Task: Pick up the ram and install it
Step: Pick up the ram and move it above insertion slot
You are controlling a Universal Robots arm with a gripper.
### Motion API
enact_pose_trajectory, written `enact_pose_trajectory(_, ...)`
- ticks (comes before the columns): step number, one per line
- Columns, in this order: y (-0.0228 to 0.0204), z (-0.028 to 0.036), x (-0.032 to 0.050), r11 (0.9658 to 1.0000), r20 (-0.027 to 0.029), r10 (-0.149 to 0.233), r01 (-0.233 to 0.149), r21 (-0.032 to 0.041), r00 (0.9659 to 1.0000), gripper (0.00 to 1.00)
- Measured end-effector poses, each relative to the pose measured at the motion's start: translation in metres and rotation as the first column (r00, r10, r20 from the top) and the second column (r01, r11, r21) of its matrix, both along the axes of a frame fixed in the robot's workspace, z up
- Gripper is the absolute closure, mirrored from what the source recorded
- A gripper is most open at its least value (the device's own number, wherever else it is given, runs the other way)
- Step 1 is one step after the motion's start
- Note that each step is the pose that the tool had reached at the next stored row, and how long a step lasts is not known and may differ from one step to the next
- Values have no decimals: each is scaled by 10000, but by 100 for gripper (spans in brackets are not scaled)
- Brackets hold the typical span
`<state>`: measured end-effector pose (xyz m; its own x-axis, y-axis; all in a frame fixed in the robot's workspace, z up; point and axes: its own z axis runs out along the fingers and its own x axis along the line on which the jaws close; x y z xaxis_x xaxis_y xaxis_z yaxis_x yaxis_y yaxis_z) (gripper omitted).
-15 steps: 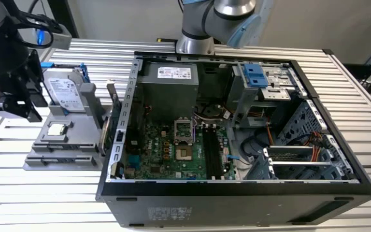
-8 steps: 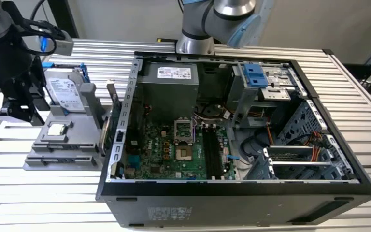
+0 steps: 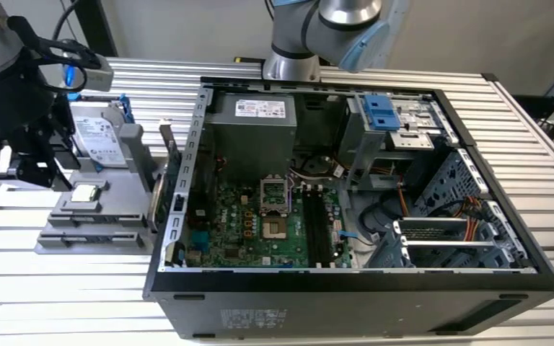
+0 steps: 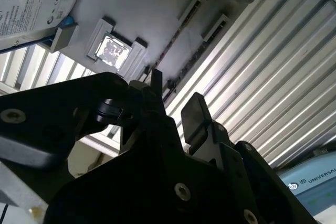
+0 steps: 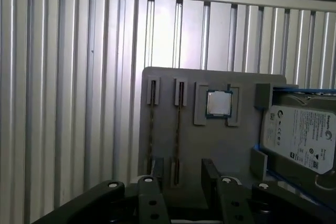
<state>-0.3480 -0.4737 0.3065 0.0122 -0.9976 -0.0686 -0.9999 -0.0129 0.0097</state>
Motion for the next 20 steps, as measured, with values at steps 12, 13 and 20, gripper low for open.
enact_pose_trajectory(12, -7, -215, -7, 9995, 1, -322, 322, -1, 9995, 0)
enact_pose_trajectory(13, -12, -233, -8, 9995, 1, -322, 322, -2, 9995, 0)
enact_pose_trajectory(20, -93, -360, -8, 9995, 0, -320, 320, -2, 9995, 0)
